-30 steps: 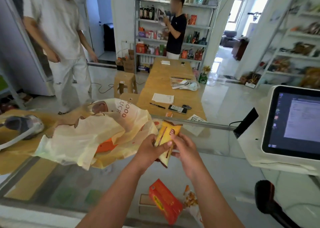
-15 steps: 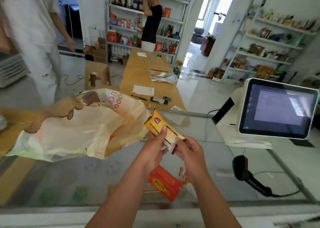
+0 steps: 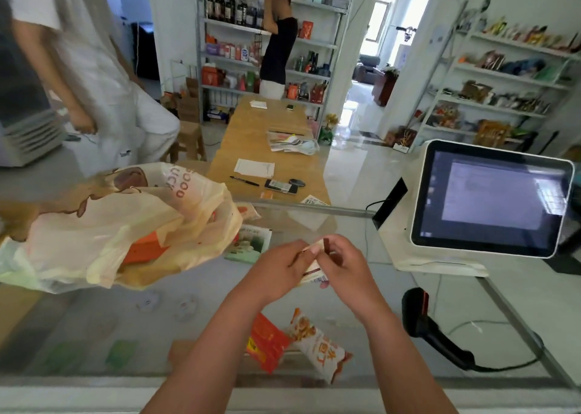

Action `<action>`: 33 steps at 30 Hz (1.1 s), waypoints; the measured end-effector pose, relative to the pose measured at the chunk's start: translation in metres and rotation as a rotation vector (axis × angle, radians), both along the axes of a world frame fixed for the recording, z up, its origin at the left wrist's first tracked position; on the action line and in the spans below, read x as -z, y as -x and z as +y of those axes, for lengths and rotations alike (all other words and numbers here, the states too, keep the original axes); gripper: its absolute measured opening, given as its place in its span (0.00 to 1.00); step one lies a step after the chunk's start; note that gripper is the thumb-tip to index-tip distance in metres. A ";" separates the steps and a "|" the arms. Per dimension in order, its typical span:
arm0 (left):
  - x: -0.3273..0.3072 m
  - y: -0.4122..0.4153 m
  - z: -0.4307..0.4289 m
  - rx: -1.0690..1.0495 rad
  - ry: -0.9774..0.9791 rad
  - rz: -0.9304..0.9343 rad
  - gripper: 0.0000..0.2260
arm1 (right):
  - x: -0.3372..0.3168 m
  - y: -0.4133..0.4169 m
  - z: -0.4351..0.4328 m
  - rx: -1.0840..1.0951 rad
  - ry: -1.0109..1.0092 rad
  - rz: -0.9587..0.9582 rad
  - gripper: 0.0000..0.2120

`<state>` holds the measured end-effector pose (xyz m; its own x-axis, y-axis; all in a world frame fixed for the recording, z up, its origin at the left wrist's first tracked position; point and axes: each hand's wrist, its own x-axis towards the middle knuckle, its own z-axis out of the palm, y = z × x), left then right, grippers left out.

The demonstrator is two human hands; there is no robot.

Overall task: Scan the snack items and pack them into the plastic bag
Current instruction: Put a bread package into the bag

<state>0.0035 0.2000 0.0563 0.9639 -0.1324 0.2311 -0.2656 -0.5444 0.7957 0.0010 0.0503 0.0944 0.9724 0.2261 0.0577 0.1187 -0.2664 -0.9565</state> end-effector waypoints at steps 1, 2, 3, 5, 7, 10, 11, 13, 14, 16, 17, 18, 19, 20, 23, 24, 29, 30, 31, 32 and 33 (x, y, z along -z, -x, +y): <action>-0.001 -0.004 -0.010 0.036 0.052 0.079 0.27 | -0.001 -0.004 -0.012 0.008 -0.002 -0.004 0.03; -0.004 -0.006 -0.020 0.059 0.109 0.139 0.27 | -0.001 -0.008 -0.024 0.025 -0.021 0.003 0.04; -0.005 -0.009 -0.032 0.076 0.160 0.188 0.28 | -0.001 -0.013 -0.036 0.045 -0.041 0.011 0.05; -0.009 -0.013 -0.057 0.148 0.229 0.281 0.26 | 0.001 -0.023 -0.061 0.079 -0.062 0.022 0.07; -0.010 -0.019 -0.086 0.208 0.292 0.361 0.20 | 0.004 -0.033 -0.085 0.105 -0.090 0.022 0.06; -0.002 -0.028 -0.126 0.089 0.372 0.382 0.09 | 0.012 -0.047 -0.117 0.121 -0.121 0.043 0.06; 0.001 -0.031 -0.137 0.056 0.387 0.374 0.07 | 0.016 -0.051 -0.126 0.131 -0.129 0.061 0.06; 0.006 -0.034 -0.155 0.043 0.382 0.375 0.08 | 0.025 -0.057 -0.141 0.167 -0.154 0.111 0.05; 0.009 -0.036 -0.161 0.042 0.375 0.390 0.09 | 0.029 -0.060 -0.148 0.189 -0.157 0.136 0.04; 0.016 -0.038 -0.170 0.039 0.377 0.443 0.12 | 0.036 -0.064 -0.161 0.222 -0.142 0.170 0.04; 0.020 -0.039 -0.174 0.031 0.388 0.469 0.12 | 0.040 -0.067 -0.166 0.234 -0.132 0.180 0.04; 0.023 -0.041 -0.177 0.023 0.398 0.488 0.11 | 0.043 -0.069 -0.169 0.248 -0.120 0.184 0.04; 0.026 -0.044 -0.181 0.014 0.401 0.497 0.11 | 0.045 -0.070 -0.171 0.262 -0.113 0.184 0.04; 0.028 -0.047 -0.184 0.002 0.386 0.495 0.10 | 0.048 -0.072 -0.172 0.278 -0.105 0.178 0.04; 0.034 -0.056 -0.191 -0.038 0.313 0.476 0.08 | 0.053 -0.072 -0.175 0.320 -0.121 0.175 0.03; 0.037 -0.059 -0.192 -0.052 0.286 0.480 0.09 | 0.054 -0.071 -0.177 0.335 -0.131 0.179 0.04; 0.061 -0.068 -0.191 -0.160 0.249 0.554 0.19 | 0.063 -0.067 -0.194 0.422 -0.084 0.212 0.06; 0.067 -0.068 -0.191 -0.177 0.260 0.577 0.22 | 0.065 -0.064 -0.198 0.444 -0.011 0.179 0.06; 0.071 -0.068 -0.191 -0.190 0.295 0.601 0.23 | 0.066 -0.060 -0.203 0.453 0.078 0.138 0.06; 0.074 -0.068 -0.192 -0.203 0.345 0.628 0.25 | 0.068 -0.055 -0.207 0.441 0.170 0.103 0.08; 0.078 -0.069 -0.193 -0.217 0.389 0.651 0.26 | 0.071 -0.050 -0.211 0.416 0.247 0.084 0.10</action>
